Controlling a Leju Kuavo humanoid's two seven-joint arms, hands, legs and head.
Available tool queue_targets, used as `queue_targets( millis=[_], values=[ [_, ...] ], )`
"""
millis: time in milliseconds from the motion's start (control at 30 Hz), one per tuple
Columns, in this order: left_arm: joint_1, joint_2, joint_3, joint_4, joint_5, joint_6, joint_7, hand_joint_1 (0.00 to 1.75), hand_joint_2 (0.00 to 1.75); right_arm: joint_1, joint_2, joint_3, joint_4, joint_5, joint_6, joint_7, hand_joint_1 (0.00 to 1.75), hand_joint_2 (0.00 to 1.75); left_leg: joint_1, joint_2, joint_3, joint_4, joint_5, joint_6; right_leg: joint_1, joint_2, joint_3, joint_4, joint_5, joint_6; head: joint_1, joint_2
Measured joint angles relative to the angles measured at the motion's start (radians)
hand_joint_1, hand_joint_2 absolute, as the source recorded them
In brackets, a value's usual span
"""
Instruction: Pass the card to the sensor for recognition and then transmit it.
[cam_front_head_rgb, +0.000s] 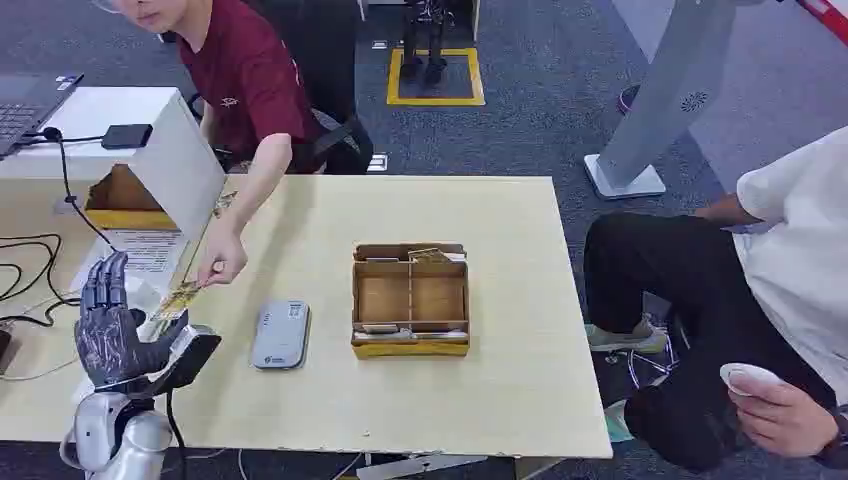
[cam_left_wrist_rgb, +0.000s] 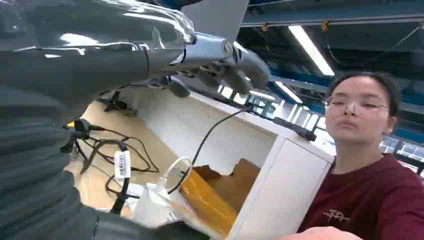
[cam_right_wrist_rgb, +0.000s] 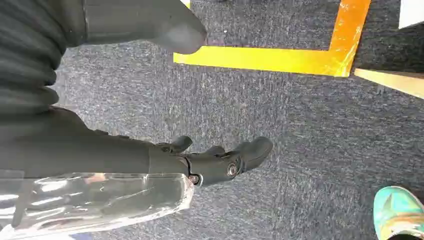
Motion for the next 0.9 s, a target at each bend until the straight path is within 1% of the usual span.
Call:
queue_targets(
  millis=[200,900],
  values=[
    [0.002,0.003,0.0,0.003,0.015,0.0,0.0,1.75,1.75,-0.001,0.002,0.0,-0.003,0.008,0.004,-0.003,0.0,1.75,0.0,0.0,0.0,0.0,0.0,0.0,0.0,0.0,0.0,0.0,0.0,0.0,0.0,0.0],
    [0.002,0.008,0.0,0.005,0.013,0.0,0.0,1.75,1.75,-0.001,0.005,-0.005,-0.007,0.019,0.004,0.002,0.0,1.75,0.0,0.0,0.0,0.0,0.0,0.0,0.0,0.0,0.0,0.0,0.0,0.0,0.0,0.0]
  ],
)
